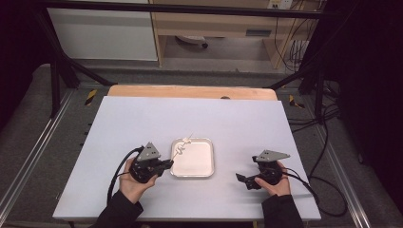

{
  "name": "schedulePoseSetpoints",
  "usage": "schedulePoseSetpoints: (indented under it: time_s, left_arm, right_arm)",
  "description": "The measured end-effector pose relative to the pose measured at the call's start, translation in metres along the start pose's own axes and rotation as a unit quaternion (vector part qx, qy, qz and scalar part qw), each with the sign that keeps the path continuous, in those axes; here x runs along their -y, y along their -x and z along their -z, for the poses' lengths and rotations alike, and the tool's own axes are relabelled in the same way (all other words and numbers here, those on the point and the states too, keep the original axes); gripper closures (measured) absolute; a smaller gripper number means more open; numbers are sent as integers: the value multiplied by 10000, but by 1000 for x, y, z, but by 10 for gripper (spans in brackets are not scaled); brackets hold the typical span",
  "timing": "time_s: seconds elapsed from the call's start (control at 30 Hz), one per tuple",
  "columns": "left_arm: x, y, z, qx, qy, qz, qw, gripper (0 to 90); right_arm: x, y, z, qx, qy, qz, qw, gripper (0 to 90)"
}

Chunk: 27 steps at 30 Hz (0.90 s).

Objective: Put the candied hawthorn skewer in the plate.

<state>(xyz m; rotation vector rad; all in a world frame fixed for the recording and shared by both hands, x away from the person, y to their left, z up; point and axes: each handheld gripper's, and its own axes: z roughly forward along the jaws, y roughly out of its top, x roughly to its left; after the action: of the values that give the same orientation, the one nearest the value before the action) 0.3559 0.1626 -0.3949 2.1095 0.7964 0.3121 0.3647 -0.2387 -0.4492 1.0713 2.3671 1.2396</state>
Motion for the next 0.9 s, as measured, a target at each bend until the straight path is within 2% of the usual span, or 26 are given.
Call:
schedulePoseSetpoints:
  time_s: [0.27,0.6,0.9]
  left_arm:
    - [-11,-4,-12,-17,-215,-30,9998,883]
    - [-21,-7,-40,-89,-561,-23,9984,883]
    - [-19,-5,-64,-110,-1016,-52,9947,883]
  right_arm:
    - [6,2,3,-11,-12,-15,10000,8]
    - [9,3,6,-21,22,-13,10000,8]
    - [9,3,7,-4,8,-11,10000,9]
